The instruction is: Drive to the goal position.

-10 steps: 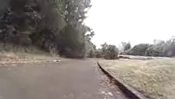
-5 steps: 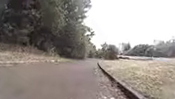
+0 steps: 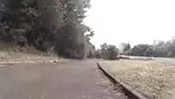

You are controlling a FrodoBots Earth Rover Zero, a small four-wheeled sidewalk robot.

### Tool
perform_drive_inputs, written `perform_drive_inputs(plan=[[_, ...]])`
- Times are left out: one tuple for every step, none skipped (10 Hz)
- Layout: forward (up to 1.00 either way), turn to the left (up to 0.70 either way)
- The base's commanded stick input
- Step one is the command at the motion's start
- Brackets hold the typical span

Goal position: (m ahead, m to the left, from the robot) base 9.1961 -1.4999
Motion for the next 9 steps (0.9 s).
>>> perform_drive_inputs(plan=[[0.45, 0.00], [0.45, 0.00], [0.45, 0.00], [0.45, 0.00], [0.45, 0.00], [0.45, 0.00], [0.45, 0.00], [0.45, 0.00], [0.45, 0.00]])
